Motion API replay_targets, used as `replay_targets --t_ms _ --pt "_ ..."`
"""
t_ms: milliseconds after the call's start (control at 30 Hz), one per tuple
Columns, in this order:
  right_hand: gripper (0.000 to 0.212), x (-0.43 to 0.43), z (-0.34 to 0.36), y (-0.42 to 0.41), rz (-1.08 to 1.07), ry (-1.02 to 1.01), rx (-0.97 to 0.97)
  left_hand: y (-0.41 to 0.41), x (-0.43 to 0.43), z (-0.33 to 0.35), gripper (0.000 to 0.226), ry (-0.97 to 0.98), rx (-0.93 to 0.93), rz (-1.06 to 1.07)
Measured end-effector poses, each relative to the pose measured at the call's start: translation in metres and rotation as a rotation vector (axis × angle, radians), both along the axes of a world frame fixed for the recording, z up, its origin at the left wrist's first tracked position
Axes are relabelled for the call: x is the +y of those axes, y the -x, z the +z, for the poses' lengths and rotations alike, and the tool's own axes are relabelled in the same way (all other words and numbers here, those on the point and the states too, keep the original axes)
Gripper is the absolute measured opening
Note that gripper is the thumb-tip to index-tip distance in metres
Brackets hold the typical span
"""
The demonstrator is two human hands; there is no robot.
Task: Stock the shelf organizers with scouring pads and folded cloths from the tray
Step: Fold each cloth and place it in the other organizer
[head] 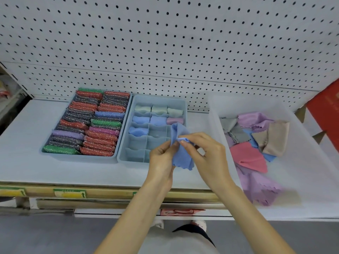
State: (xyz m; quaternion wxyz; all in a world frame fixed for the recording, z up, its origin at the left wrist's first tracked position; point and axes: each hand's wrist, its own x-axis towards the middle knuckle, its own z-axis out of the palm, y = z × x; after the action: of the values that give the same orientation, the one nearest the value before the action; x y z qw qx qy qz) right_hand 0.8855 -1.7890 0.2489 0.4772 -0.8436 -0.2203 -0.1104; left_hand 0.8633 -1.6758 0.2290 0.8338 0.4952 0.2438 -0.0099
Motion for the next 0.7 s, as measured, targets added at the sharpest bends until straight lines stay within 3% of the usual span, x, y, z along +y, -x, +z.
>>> replay_targets --t_ms 100,200,267,333,433,500,567,633,700 --pt "0.015 0.003 -0.007 0.005 0.029 -0.044 0.093 -0.001 0.000 0.001 0.019 0.025 0.009 0.003" --pt "0.030 0.003 -0.011 0.008 0.012 -0.111 0.199 -0.002 0.001 0.003 0.041 0.160 0.033 -0.010" --pt "0.023 0.002 -0.013 0.008 0.026 -0.108 0.201 -0.003 0.004 0.002 0.048 0.258 0.061 -0.009" --pt "0.009 0.002 -0.015 0.009 0.075 -0.049 0.178 -0.002 0.008 0.005 0.045 0.274 0.070 -0.031" --pt "0.026 0.000 -0.019 0.012 0.141 0.056 0.149 -0.002 0.010 0.004 0.034 0.165 0.071 -0.057" --pt "0.024 -0.003 -0.019 0.012 0.096 0.007 0.189 -0.001 0.012 0.003 0.026 0.106 0.072 -0.044" --pt "0.007 -0.005 -0.018 0.008 -0.056 -0.104 0.219 -0.001 0.014 0.003 0.019 0.116 0.057 -0.025" --pt "0.015 -0.009 -0.017 0.002 -0.158 -0.225 0.362 -0.002 0.015 0.005 0.016 0.120 0.042 -0.021" --pt "0.029 -0.008 -0.016 -0.003 -0.149 -0.336 0.638 -0.003 0.014 0.006 0.013 0.108 0.029 -0.019"
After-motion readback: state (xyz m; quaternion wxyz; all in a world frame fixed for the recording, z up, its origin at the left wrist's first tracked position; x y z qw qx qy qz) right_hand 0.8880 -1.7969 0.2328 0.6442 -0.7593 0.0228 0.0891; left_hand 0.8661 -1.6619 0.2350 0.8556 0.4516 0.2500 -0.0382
